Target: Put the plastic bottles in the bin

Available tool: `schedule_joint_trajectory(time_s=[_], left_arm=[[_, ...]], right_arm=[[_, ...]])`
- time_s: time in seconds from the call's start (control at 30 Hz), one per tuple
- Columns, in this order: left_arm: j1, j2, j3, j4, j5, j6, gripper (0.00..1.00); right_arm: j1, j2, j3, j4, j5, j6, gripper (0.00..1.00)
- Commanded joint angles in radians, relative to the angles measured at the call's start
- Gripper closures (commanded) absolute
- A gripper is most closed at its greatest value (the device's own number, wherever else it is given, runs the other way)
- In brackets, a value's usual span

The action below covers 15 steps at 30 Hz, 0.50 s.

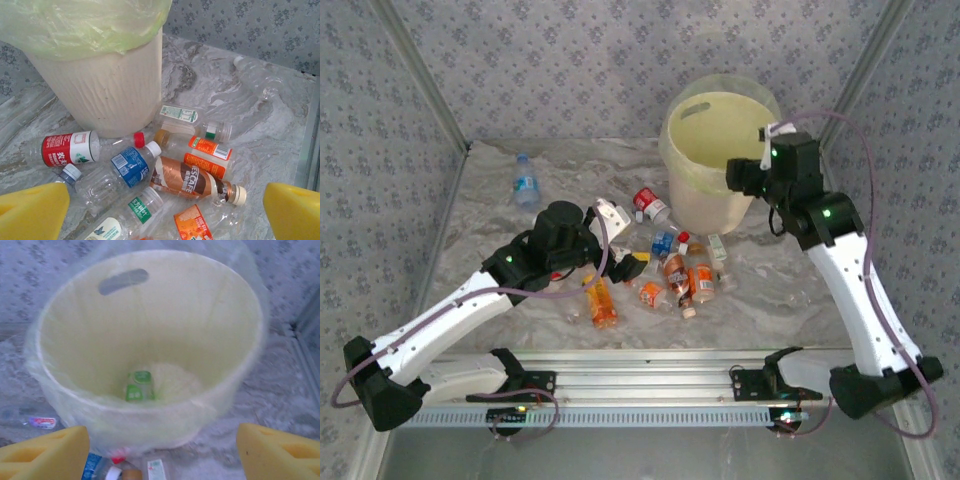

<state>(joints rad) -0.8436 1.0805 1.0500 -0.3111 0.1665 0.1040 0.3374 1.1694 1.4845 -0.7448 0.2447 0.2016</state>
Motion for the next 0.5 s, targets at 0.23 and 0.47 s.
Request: schedule_joint_trajectory(time_s=[0.23, 0.47], left_arm=[[-0.005, -0.002, 0.008, 0.01, 0.135, 0.015, 0.0], [-0.022, 0.04, -0.015, 0.085, 0.282, -0.039, 0.01]], right_arm=[[-0.112, -0.201, -0.224, -0.216, 0.181, 0.237, 0.19], [-0.33, -0.242, -0.39, -0.22, 0.074, 0.277, 0.13]])
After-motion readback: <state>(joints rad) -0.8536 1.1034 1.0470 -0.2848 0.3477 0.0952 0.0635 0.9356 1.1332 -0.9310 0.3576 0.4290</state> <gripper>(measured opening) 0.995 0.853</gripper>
